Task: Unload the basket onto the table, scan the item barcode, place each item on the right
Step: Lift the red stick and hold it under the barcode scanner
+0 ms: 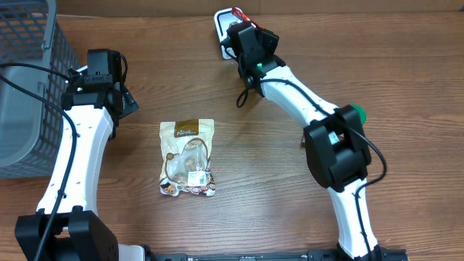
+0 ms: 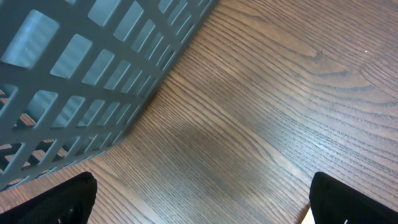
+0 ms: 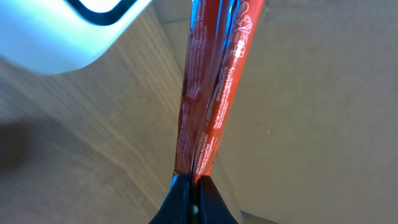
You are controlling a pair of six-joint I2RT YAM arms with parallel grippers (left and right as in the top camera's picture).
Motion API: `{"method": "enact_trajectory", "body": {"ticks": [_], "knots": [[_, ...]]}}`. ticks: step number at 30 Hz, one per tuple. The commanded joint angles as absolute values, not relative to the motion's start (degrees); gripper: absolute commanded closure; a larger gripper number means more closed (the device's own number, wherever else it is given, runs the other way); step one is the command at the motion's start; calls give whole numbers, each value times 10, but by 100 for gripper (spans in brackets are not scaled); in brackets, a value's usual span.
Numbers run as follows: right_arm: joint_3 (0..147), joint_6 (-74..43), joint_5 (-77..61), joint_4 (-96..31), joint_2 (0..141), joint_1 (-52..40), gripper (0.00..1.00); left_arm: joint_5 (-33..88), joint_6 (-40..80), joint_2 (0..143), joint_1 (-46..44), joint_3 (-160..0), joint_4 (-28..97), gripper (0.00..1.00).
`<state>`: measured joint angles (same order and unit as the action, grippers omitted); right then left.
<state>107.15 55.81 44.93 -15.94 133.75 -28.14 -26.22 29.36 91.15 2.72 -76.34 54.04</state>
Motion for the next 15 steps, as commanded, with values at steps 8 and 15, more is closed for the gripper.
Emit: {"method": "enact_trajectory", "body": {"ticks": [8, 15], "knots": [[1080, 583, 515, -95, 1384, -289, 97, -270, 283, 914, 26, -773, 539, 0], [1080, 650, 557, -12, 1411, -290, 97, -270, 283, 914, 26, -773, 539, 0]]}}
